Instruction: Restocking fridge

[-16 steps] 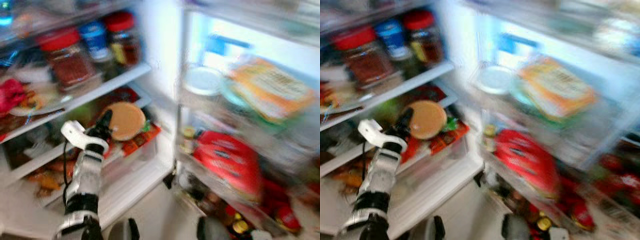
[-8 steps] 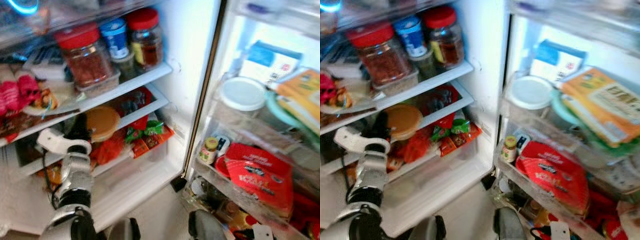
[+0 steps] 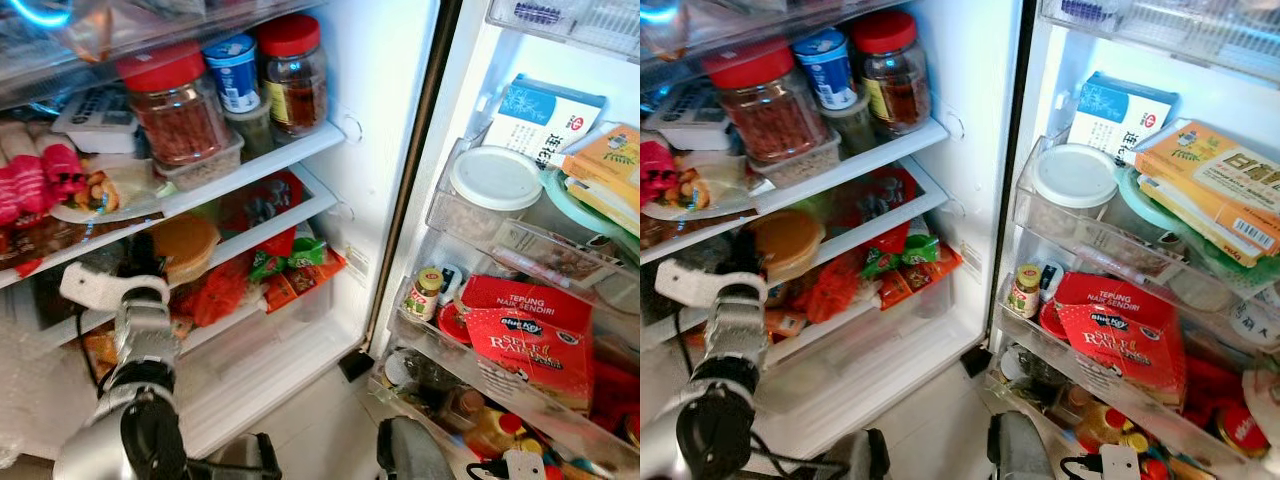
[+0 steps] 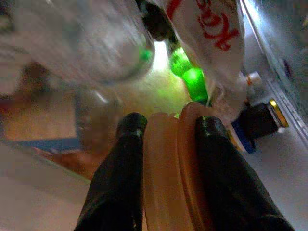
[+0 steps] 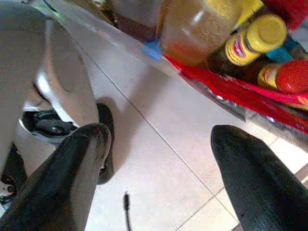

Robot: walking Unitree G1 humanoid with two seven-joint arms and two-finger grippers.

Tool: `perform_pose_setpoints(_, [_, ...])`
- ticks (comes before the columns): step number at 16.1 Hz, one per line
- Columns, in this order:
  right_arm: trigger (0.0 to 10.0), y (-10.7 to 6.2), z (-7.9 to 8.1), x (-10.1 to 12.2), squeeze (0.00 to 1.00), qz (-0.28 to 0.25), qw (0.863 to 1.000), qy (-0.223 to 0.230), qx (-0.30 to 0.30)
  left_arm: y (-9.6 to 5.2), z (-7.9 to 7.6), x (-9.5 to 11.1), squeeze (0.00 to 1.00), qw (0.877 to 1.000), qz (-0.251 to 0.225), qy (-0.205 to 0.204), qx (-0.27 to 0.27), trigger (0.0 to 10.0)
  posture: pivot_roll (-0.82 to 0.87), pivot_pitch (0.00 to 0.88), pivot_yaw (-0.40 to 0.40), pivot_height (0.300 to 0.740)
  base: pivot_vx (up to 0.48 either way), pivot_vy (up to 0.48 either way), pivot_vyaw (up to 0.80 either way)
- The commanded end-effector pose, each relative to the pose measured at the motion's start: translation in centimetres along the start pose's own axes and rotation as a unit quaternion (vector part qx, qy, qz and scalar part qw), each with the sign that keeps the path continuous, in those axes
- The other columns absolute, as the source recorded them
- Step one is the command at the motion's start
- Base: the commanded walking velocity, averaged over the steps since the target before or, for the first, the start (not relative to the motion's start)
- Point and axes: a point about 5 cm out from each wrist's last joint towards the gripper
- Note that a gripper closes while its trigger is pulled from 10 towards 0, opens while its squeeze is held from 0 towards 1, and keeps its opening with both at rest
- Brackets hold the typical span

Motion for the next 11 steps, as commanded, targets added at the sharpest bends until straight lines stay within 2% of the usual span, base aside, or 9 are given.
perform_pose_setpoints(1, [10.0,-0.31,-0.47,-0.81,0.00,0.012,1.000,-0.003,-0.003,0.35,-0.17,0.66,0.00,1.000,-0.011,0.005,0.000,10.0,-0.21,0.167,0.003,0.616,0.000,0.000,0.00])
perform_pose_setpoints(2, [10.0,-0.41,-0.71,-0.94,0.00,0.014,1.000,-0.006,-0.002,0.71,-0.92,0.75,0.00,1.000,-0.013,0.012,-0.009,10.0,-0.22,0.177,-0.008,0.616,0.000,0.000,0.00])
perform_pose_setpoints(3, [10.0,-0.44,-0.77,-0.97,0.00,0.014,1.000,-0.007,-0.002,0.77,-1.05,0.75,0.00,1.000,-0.013,0.014,-0.010,10.0,-0.22,0.177,-0.008,0.616,0.000,0.000,0.00])
perform_pose_setpoints(11, [10.0,-0.47,-0.84,-1.00,0.00,0.014,1.000,-0.007,-0.002,0.89,-1.13,0.71,0.00,1.000,-0.015,0.015,-0.010,10.0,-0.22,0.177,-0.008,0.616,0.000,0.000,0.00])
Point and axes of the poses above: a point about 5 cm out from each wrist's last joint towards the gripper, its own y axis pointing out of the wrist towards the gripper, its own x axis along the axis of the wrist's last joint, z = x × y, and after that the axes turned 1 degree about y, right-handed
